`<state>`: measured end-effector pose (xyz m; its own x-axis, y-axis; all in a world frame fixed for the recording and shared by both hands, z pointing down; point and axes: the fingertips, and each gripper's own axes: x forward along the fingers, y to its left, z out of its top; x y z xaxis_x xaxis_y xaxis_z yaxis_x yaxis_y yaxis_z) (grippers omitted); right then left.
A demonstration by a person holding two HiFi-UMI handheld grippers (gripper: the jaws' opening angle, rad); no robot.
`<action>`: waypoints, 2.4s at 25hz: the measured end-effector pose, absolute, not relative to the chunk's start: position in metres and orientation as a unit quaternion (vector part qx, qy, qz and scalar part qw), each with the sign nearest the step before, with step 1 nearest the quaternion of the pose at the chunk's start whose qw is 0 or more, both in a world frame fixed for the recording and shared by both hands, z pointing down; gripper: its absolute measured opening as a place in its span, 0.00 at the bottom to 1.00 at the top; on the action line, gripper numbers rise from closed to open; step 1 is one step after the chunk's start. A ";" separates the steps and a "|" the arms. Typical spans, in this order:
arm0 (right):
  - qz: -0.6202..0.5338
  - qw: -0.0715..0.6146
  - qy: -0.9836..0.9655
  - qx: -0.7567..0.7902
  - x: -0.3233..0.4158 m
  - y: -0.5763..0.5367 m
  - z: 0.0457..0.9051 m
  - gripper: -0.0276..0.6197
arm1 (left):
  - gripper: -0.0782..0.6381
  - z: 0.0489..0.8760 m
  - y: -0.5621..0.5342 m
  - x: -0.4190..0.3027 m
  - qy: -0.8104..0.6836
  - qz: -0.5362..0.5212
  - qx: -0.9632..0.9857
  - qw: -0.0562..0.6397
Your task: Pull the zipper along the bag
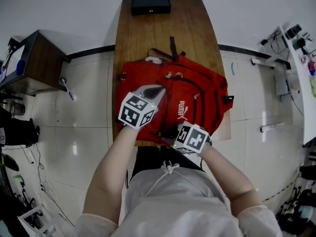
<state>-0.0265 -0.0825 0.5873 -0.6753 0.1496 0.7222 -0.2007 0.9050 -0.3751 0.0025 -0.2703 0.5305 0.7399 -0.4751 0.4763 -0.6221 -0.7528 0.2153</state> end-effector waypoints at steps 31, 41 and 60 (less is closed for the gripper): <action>0.157 0.236 -0.939 0.195 0.030 -0.134 0.512 0.05 | 0.12 0.463 -0.209 -0.024 -0.343 0.112 0.926 0.114; 0.065 0.141 -0.952 0.263 0.041 -0.116 0.459 0.05 | 0.12 0.420 -0.132 -0.045 -0.383 0.026 0.915 0.125; 0.067 0.103 -0.947 0.297 0.012 0.096 0.431 0.05 | 0.12 0.409 0.075 -0.066 -0.390 -0.004 0.911 0.133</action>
<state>0.0121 0.0955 0.4305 -0.8023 -0.5488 0.2351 -0.5762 0.8147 -0.0648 -0.0655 0.0754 0.4094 0.6960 -0.7115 0.0961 -0.7094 -0.6608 0.2452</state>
